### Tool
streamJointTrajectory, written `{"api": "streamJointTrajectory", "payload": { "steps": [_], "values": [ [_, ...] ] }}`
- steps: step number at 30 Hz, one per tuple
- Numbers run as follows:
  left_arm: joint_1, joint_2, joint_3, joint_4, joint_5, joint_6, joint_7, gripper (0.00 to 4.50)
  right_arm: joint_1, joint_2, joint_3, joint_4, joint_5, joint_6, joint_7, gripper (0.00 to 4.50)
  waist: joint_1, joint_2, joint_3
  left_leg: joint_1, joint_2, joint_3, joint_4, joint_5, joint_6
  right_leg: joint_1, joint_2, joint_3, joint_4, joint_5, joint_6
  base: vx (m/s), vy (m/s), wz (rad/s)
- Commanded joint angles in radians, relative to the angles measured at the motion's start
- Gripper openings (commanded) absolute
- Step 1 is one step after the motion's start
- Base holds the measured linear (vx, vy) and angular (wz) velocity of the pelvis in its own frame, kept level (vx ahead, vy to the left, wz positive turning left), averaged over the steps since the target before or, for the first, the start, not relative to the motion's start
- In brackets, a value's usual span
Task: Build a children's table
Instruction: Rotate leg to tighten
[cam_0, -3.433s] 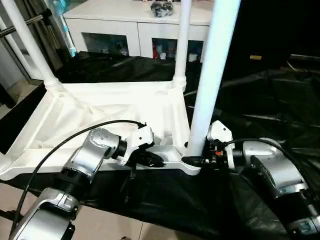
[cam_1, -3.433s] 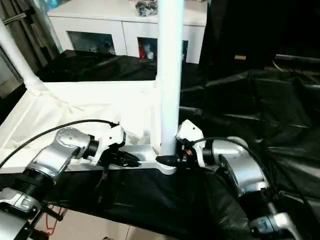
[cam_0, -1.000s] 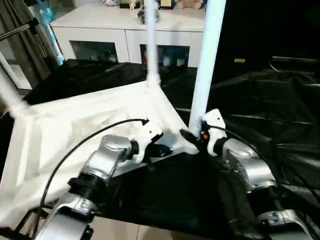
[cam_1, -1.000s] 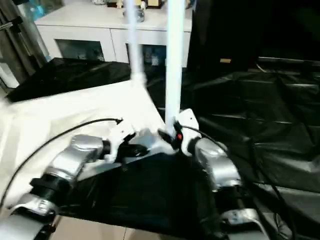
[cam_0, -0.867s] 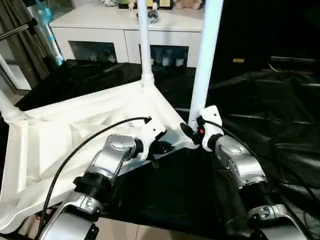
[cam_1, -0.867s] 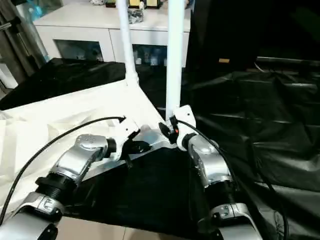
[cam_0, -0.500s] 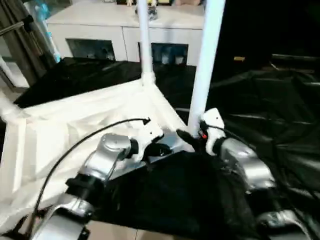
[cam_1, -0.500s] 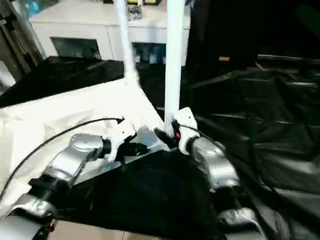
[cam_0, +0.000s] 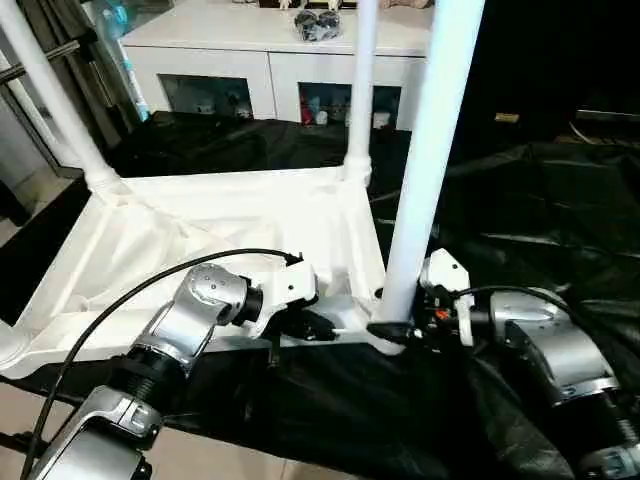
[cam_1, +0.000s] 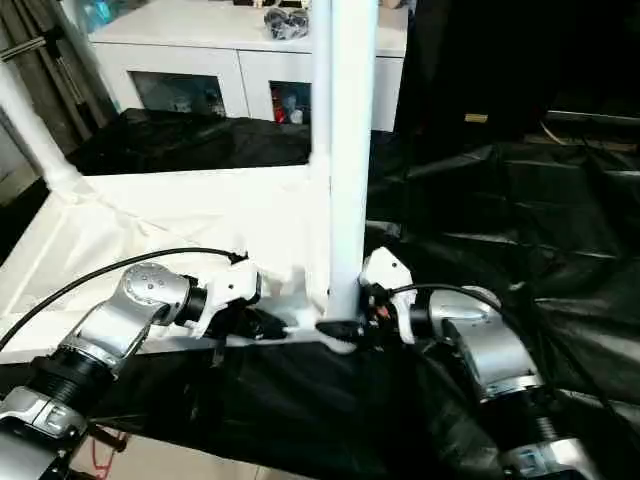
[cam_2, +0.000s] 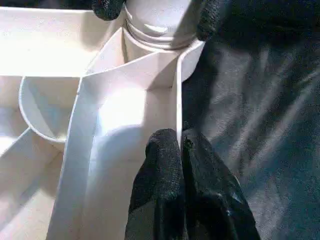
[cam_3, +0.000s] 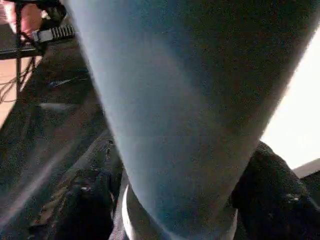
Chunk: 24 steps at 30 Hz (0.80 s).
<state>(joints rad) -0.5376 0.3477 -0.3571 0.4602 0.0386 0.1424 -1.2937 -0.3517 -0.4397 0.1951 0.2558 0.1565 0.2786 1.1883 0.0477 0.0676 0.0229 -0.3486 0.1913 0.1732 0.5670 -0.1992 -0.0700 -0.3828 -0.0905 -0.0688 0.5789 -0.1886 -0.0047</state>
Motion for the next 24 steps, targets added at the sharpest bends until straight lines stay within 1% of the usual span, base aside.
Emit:
{"api": "streamJointTrajectory", "payload": {
  "steps": [1,2,3,4,5,6,7,9,10,11,12,13,14,15,16,17,18,19,20,22,23,24],
  "values": [
    [-0.019,-0.01,-0.021,0.003,0.0,-0.007,0.005,0.0,0.032,0.017,0.092,0.004,0.006,0.041,0.069,2.77,-0.001,-0.006,-0.043,-0.002,0.037,-0.004,-0.061,-0.193,0.068,0.047,-0.048,0.037,-0.057,-0.144,-0.255,0.0,0.0,0.0],
    [-0.019,-0.008,-0.02,0.003,-0.002,-0.006,0.002,0.0,0.034,0.015,0.096,-0.003,0.01,0.048,0.078,2.56,0.001,-0.012,-0.045,-0.004,0.037,-0.004,-0.059,-0.173,0.076,0.048,-0.049,0.037,-0.054,-0.132,-0.257,0.0,0.0,0.0],
    [-0.019,-0.007,-0.018,0.002,-0.003,-0.004,0.001,0.0,0.035,0.013,0.1,-0.007,0.013,0.053,0.085,2.56,0.002,-0.013,-0.045,-0.005,0.037,-0.004,-0.059,-0.164,0.08,0.048,-0.048,0.037,-0.054,-0.125,-0.257,0.0,0.0,0.0],
    [-0.018,-0.007,-0.016,0.003,-0.005,-0.003,0.004,0.0,0.037,0.011,0.104,-0.01,0.013,0.056,0.097,2.46,0.003,-0.011,-0.045,-0.004,0.037,-0.003,-0.058,-0.158,0.084,0.047,-0.048,0.036,-0.053,-0.119,-0.258,0.0,0.0,0.0],
    [-0.017,-0.007,-0.014,0.004,-0.008,-0.002,0.006,0.0,0.038,0.011,0.106,-0.009,0.01,0.056,0.105,2.41,0.004,-0.011,-0.045,-0.004,0.037,-0.003,-0.058,-0.156,0.085,0.046,-0.049,0.037,-0.054,-0.121,-0.257,0.0,0.0,0.0],
    [-0.017,-0.007,-0.014,0.004,-0.008,-0.002,0.006,0.0,0.038,0.011,0.106,-0.009,0.01,0.056,0.105,2.36,0.004,-0.009,-0.044,-0.004,0.037,-0.003,-0.058,-0.16,0.084,0.046,-0.049,0.036,-0.055,-0.127,-0.257,0.0,0.0,0.0],
    [-0.014,-0.008,-0.012,0.004,-0.012,0.003,0.007,0.0,0.039,0.013,0.108,-0.004,0.006,0.054,0.107,2.36,0.005,-0.006,-0.045,-0.003,0.037,-0.003,-0.058,-0.163,0.081,0.046,-0.049,0.036,-0.055,-0.133,-0.256,0.0,0.0,0.0],
    [-0.009,-0.017,-0.004,-0.001,-0.015,0.028,0.026,0.0,0.046,0.023,0.109,-0.008,0.015,0.067,0.087,2.34,0.004,-0.007,-0.044,-0.004,0.036,-0.003,-0.059,-0.167,0.077,0.047,-0.049,0.036,-0.056,-0.135,-0.255,0.0,0.0,0.0],
    [-0.008,-0.021,-0.001,-0.002,-0.015,0.036,0.033,0.0,0.048,0.026,0.108,-0.011,0.019,0.071,0.08,2.34,0.005,-0.011,-0.044,-0.003,0.036,-0.003,-0.059,-0.168,0.076,0.047,-0.049,0.036,-0.056,-0.141,-0.253,0.0,0.0,0.0],
    [-0.009,-0.026,0.004,-0.001,-0.014,0.044,0.045,0.0,0.051,0.031,0.106,-0.013,0.02,0.073,0.069,2.34,0.005,-0.01,-0.044,-0.004,0.036,-0.003,-0.059,-0.167,0.076,0.047,-0.049,0.036,-0.056,-0.143,-0.252,0.0,0.0,0.0],
    [-0.012,-0.034,0.01,0.001,-0.015,0.053,0.061,0.0,0.055,0.041,0.101,-0.013,0.019,0.07,0.05,2.33,0.005,-0.016,-0.043,-0.004,0.036,-0.003,-0.059,-0.164,0.078,0.047,-0.049,0.037,-0.057,-0.154,-0.249,0.0,0.0,0.0],
    [-0.021,-0.051,0.025,0.011,-0.014,0.074,0.101,0.0,0.055,0.065,0.089,-0.003,0.013,0.071,0.007,2.33,0.007,-0.014,-0.042,-0.004,0.036,-0.002,-0.059,-0.168,0.077,0.046,-0.05,0.037,-0.058,-0.166,-0.246,0.0,0.0,0.0],
    [-0.022,-0.054,0.027,0.012,-0.014,0.077,0.106,0.0,0.054,0.068,0.088,0.0,0.011,0.07,0.001,2.33,0.006,-0.015,-0.04,-0.003,0.036,-0.003,-0.061,-0.175,0.073,0.044,-0.05,0.037,-0.061,-0.191,-0.24,0.0,0.0,0.0],
    [-0.031,-0.07,0.04,0.022,-0.014,0.094,0.142,0.0,0.052,0.092,0.077,0.015,0.001,0.06,-0.044,2.33,0.004,-0.014,-0.04,-0.003,0.035,-0.002,-0.062,-0.182,0.068,0.043,-0.05,0.038,-0.063,-0.206,-0.235,0.0,0.0,0.0],
    [-0.039,-0.087,0.051,0.032,-0.012,0.106,0.181,0.0,0.045,0.12,0.062,0.042,-0.016,0.047,-0.105,2.33,0.001,-0.014,-0.036,-0.001,0.034,-0.004,-0.065,-0.216,0.055,0.041,-0.051,0.037,-0.069,-0.26,-0.224,0.0,0.0,0.0],
    [-0.048,-0.112,0.061,0.041,-0.008,0.127,0.229,0.0,0.028,0.161,0.037,0.095,-0.041,0.029,-0.206,2.33,-0.002,-0.014,-0.035,0.0,0.033,-0.003,-0.066,-0.237,0.047,0.037,-0.051,0.037,-0.073,-0.293,-0.217,0.0,0.0,0.0],
    [-0.055,-0.136,0.066,0.048,-0.001,0.14,0.273,0.0,0.01,0.202,0.011,0.147,-0.059,0.02,-0.304,2.33,-0.009,-0.018,-0.033,0.005,0.032,-0.005,-0.069,-0.268,0.023,0.031,-0.052,0.038,-0.078,-0.359,-0.2,0.0,0.0,0.0],
    [-0.06,-0.158,0.07,0.052,0.003,0.155,0.31,0.0,-0.004,0.234,-0.01,0.185,-0.069,0.026,-0.38,2.32,-0.017,-0.016,-0.029,0.005,0.028,-0.01,-0.072,-0.303,0.004,0.031,-0.052,0.034,-0.084,-0.434,-0.175,0.0,0.0,0.0],
    [-0.064,-0.183,0.07,0.052,0.006,0.174,0.34,0.0,-0.018,0.27,-0.027,0.218,-0.081,0.029,-0.46,2.28,-0.026,-0.019,-0.028,0.002,0.026,-0.014,-0.074,-0.316,-0.003,0.032,-0.052,0.032,-0.087,-0.473,-0.151,-0.056,0.011,-0.05],
    [-0.065,-0.205,0.068,0.049,0.009,0.189,0.361,0.0,-0.03,0.303,-0.042,0.243,-0.086,0.038,-0.529,2.28,-0.033,-0.017,-0.028,0.002,0.026,-0.017,-0.076,-0.335,-0.001,0.031,-0.052,0.031,-0.094,-0.498,-0.127,0.0,0.0,0.0],
    [-0.065,-0.216,0.067,0.047,0.012,0.195,0.371,0.0,-0.04,0.322,-0.051,0.26,-0.09,0.044,-0.569,2.28,-0.035,-0.016,-0.029,0.003,0.027,-0.017,-0.076,-0.34,0.0,0.028,-0.051,0.033,-0.095,-0.489,-0.127,0.0,0.0,0.0],
    [-0.064,-0.224,0.064,0.045,0.016,0.197,0.376,0.0,-0.049,0.338,-0.055,0.277,-0.097,0.047,-0.602,2.28,-0.042,-0.015,-0.029,0.002,0.026,-0.017,-0.076,-0.349,0.0,0.026,-0.051,0.033,-0.095,-0.469,-0.134,0.0,0.0,0.0]
  ]
}}
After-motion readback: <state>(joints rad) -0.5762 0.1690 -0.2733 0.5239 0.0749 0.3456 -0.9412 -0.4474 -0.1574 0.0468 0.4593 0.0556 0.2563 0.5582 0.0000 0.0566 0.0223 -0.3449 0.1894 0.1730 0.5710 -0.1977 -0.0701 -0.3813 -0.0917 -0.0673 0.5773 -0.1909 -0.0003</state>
